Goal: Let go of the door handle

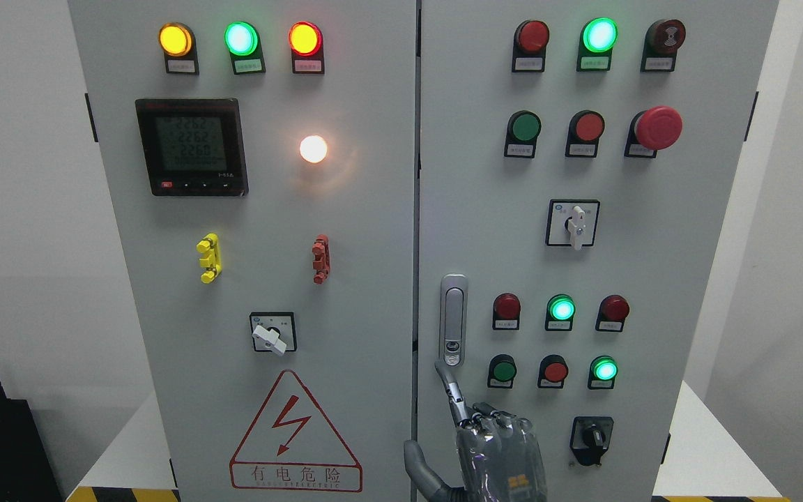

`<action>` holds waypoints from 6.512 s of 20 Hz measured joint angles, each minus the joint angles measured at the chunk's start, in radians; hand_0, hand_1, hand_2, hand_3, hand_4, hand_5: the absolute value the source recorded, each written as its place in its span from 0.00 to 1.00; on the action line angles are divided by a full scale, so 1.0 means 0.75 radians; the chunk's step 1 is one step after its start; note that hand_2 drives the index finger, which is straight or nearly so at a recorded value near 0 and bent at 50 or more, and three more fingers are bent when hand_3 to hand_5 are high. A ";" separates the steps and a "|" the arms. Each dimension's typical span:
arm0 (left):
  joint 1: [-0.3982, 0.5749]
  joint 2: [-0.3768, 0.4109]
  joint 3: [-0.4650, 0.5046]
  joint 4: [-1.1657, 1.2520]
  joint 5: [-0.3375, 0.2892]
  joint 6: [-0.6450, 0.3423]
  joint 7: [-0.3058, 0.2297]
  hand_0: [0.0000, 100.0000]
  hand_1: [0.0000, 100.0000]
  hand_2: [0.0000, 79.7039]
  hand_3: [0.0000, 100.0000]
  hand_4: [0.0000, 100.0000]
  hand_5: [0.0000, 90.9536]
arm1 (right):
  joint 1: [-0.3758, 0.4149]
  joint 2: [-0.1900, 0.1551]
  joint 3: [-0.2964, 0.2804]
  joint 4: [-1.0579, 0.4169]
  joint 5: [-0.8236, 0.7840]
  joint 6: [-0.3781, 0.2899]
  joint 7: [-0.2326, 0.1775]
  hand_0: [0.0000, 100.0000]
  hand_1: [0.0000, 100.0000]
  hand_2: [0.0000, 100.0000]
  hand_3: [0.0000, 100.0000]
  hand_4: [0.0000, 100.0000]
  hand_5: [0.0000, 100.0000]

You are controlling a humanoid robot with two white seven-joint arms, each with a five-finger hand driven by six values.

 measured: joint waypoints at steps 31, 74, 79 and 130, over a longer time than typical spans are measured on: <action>0.000 0.000 0.000 0.000 0.000 0.000 0.000 0.12 0.39 0.00 0.00 0.00 0.00 | -0.014 0.013 -0.042 0.056 -0.007 0.001 -0.001 0.36 0.37 0.00 1.00 1.00 0.99; 0.000 0.000 0.000 0.000 0.000 0.000 0.000 0.12 0.39 0.00 0.00 0.00 0.00 | -0.044 0.015 -0.058 0.086 -0.011 0.004 0.047 0.37 0.37 0.00 1.00 1.00 0.99; 0.000 0.000 0.000 0.000 0.000 0.000 -0.001 0.12 0.39 0.00 0.00 0.00 0.00 | -0.044 0.015 -0.058 0.091 -0.009 0.004 0.047 0.37 0.37 0.00 1.00 1.00 0.99; 0.000 0.000 0.000 0.000 0.000 0.000 0.000 0.12 0.39 0.00 0.00 0.00 0.00 | 0.023 0.011 -0.044 0.035 -0.009 -0.014 -0.011 0.42 0.41 0.55 1.00 1.00 0.99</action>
